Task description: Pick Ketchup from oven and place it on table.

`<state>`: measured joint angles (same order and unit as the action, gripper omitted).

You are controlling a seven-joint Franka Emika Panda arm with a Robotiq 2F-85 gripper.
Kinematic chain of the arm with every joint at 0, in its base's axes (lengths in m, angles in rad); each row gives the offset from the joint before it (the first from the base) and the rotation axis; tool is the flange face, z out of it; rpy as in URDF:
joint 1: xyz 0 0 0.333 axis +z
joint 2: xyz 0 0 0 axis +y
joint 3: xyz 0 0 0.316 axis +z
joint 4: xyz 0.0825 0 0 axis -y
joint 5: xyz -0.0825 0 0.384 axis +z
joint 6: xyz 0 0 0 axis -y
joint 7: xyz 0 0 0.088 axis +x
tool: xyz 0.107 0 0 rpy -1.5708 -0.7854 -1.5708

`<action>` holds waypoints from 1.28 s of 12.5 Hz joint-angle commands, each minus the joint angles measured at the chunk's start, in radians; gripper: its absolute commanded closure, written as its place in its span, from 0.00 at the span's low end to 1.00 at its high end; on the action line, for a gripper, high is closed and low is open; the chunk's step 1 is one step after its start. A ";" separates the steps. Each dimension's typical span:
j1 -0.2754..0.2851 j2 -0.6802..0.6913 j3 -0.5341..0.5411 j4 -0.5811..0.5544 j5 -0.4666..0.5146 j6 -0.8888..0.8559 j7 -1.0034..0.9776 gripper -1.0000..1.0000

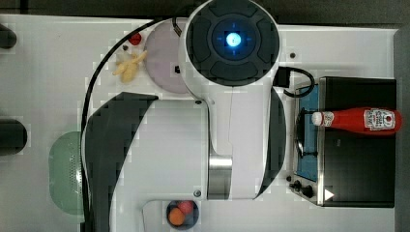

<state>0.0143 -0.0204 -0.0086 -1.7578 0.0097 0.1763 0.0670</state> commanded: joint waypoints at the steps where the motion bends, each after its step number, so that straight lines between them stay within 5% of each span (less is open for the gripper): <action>1: 0.000 -0.372 -0.052 -0.189 -0.009 -0.220 0.074 0.21; 3: -0.002 -0.371 -0.055 -0.189 -0.010 -0.214 0.074 0.01; 8: -0.039 -0.329 -0.155 -0.188 -0.019 -0.129 0.074 0.00; 16: -0.067 -0.105 -0.475 -0.178 -0.018 0.147 0.056 0.00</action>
<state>-0.0336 -0.0751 -0.4641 -1.9336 -0.0188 0.3015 0.1144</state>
